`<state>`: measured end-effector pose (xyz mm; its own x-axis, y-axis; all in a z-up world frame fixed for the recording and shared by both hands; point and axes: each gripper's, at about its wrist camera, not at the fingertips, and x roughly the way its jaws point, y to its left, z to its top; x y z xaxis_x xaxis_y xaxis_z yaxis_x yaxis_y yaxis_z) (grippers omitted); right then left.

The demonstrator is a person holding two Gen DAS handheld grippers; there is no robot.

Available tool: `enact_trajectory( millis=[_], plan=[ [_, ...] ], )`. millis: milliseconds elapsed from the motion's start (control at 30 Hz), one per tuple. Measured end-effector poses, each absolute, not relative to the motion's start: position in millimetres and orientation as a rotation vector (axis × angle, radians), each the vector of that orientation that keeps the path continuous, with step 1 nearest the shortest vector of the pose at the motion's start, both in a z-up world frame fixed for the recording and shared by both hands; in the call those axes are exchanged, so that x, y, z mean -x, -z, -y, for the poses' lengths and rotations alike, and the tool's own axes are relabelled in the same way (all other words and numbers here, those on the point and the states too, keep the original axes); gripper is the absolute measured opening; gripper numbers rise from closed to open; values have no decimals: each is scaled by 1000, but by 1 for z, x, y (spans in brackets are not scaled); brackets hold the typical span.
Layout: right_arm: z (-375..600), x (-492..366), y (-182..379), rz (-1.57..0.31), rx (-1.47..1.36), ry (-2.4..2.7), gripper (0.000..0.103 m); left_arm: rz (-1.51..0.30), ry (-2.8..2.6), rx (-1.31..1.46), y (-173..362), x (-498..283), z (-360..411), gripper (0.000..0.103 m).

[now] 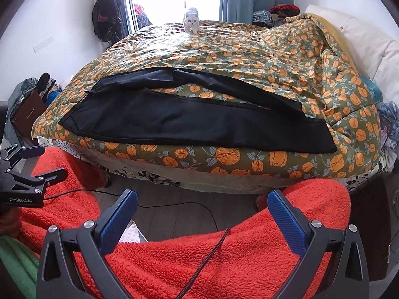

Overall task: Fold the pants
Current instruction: 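Move both tools toward the folded black trousers on the bed, then lower both tools toward the trouser edge nearest the tools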

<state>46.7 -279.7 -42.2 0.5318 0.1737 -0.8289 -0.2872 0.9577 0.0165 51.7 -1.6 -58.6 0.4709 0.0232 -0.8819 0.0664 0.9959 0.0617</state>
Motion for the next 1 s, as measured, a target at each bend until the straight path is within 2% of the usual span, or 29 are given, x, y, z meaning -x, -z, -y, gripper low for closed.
enact_trajectory(
  millis=[633,1000],
  plan=[
    [257,-128,111,-1209,165,-290,103,-1334,-12,-58,127,-129,-16,102],
    [252,-153,108,-1153,166,-282,103,-1321,-47,-27,129,-150,-26,102]
  ],
)
